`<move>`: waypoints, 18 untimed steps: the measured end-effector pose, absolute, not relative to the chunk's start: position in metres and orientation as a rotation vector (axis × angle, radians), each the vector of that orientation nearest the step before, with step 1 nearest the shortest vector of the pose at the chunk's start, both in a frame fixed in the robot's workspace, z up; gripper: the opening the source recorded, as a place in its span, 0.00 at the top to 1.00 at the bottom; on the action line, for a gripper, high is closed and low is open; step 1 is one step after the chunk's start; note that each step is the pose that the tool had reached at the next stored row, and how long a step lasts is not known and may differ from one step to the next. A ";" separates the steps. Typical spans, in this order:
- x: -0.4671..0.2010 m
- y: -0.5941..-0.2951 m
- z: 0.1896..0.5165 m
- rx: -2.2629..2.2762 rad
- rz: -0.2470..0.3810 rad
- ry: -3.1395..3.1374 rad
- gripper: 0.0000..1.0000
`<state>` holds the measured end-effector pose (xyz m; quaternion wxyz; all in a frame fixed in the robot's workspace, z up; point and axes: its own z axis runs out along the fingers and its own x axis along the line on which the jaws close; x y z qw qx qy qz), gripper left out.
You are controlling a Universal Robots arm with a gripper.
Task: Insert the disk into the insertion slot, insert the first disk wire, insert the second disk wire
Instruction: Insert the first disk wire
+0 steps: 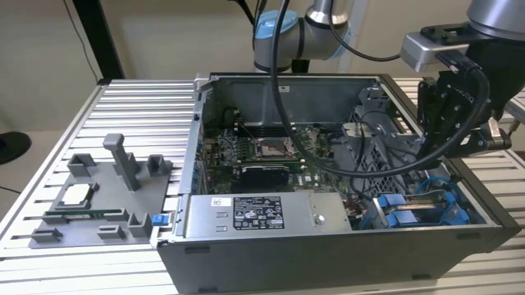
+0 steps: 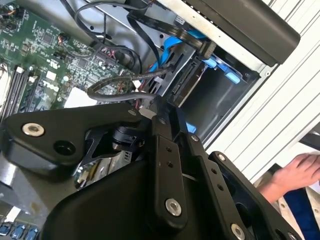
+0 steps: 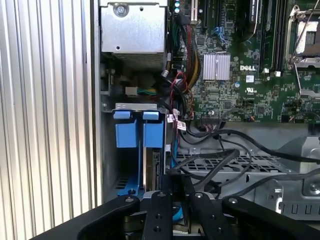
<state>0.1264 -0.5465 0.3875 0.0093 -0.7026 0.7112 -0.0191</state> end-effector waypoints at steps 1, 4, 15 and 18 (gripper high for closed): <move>0.126 -0.549 0.387 -2.195 -0.058 2.222 1.00; 0.127 -0.555 0.387 -2.197 -0.055 2.224 1.00; 0.127 -0.564 0.387 -2.198 -0.052 2.225 1.00; 0.127 -0.564 0.387 -2.198 -0.052 2.225 1.00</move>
